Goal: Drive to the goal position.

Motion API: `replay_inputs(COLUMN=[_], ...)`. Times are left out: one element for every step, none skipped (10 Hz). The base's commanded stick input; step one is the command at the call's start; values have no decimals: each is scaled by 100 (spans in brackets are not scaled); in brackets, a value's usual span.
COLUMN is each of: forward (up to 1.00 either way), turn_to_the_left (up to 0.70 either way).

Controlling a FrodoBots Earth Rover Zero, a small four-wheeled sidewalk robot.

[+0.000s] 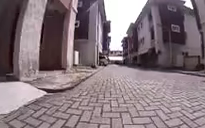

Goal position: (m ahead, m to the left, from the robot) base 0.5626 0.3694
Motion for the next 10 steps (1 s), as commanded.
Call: replay_inputs(forward=[50,50,50,50,50,50,50,50,50,50], turn_to_the_left=[0,0,0,0,0,0,0,0,0,0])
